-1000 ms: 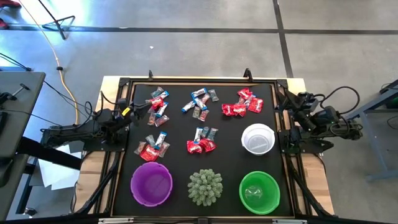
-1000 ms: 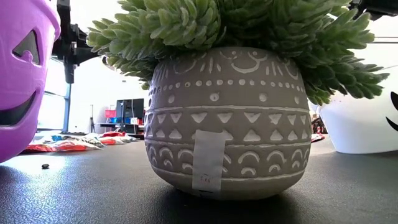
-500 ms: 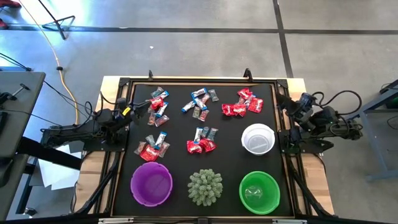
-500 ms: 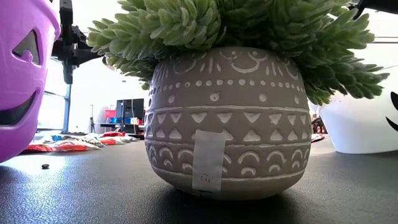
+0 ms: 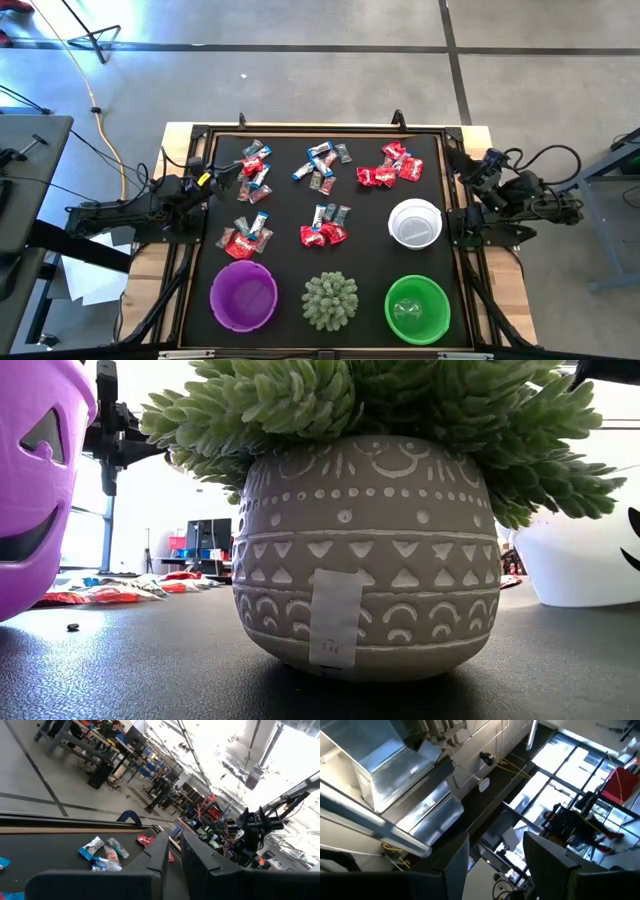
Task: Sort candy
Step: Put the transparent candy wrapper into the purple bucket
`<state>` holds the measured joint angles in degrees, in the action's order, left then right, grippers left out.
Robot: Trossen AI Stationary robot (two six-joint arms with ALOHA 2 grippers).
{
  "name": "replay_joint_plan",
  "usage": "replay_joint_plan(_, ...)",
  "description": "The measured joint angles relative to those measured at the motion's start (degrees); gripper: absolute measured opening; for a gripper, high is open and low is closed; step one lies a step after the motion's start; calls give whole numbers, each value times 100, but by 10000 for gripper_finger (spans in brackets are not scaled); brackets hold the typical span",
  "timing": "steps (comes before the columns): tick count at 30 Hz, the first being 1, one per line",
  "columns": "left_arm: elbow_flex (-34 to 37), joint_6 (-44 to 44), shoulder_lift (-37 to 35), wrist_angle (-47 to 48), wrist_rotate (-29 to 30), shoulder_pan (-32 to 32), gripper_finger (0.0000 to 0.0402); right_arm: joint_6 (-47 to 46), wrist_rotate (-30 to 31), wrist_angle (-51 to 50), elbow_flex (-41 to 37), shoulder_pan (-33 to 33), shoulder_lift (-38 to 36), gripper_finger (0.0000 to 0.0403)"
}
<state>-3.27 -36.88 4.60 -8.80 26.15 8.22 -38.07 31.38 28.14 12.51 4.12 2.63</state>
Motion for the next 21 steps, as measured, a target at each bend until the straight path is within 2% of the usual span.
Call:
replay_joint_plan(4,0,6,0,-2,-2,0,35,-17,-38,-92,0,0,2,183)
replay_joint_plan(14,0,6,0,-2,-2,-1,35,462,111,-1108,0,0,4,183)
replay_joint_plan(21,0,6,0,-4,-6,-1,35,858,-318,-1074,0,0,4,183)
